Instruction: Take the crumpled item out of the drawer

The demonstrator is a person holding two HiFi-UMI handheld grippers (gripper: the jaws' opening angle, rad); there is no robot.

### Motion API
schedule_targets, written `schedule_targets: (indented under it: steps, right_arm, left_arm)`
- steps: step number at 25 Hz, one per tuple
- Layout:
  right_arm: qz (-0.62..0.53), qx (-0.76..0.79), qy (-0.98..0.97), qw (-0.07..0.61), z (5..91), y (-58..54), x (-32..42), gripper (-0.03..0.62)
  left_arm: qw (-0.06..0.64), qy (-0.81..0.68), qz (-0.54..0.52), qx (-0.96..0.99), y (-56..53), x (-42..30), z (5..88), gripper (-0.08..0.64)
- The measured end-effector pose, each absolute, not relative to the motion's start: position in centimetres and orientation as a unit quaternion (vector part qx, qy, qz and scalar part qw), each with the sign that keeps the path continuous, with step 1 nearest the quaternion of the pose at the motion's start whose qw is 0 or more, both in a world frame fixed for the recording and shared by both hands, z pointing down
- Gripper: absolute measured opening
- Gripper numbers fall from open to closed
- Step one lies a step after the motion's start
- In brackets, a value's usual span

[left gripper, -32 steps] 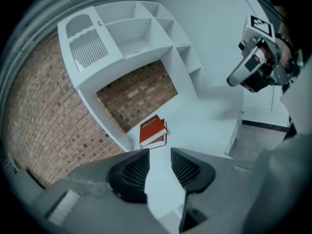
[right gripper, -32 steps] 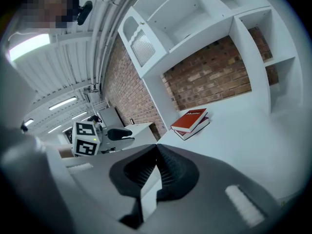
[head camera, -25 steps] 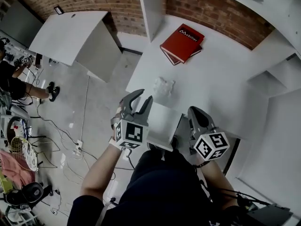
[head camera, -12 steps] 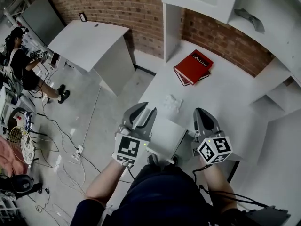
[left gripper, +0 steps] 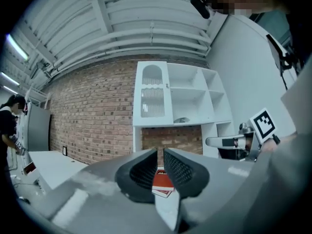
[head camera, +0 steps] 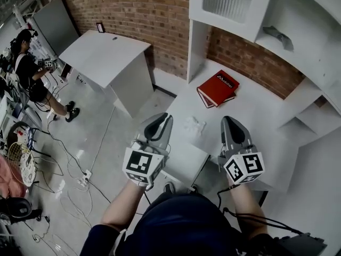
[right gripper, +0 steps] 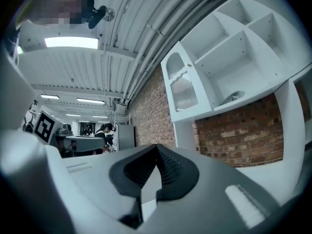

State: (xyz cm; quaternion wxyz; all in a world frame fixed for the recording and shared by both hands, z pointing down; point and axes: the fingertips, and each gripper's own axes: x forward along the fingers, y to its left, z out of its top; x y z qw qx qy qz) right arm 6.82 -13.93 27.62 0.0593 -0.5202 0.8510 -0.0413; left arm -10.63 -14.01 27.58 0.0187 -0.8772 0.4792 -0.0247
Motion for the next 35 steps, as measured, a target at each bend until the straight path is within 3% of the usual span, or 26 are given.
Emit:
schedule_targets:
  steps: [11,35]
  right_arm:
    - [0.023,-0.546,0.835,0.069,25.4,-13.1,8.4,0.002]
    - [0.012,-0.541,0.84,0.046,26.9,-14.9,7.3,0.002]
  left_arm:
    - [-0.015,0.508,0.014,-0.861,-15.3,-11.8,27.1,0.012]
    - [-0.033,0.504,0.015,-0.863,-17.6,-12.3,28.0,0.011]
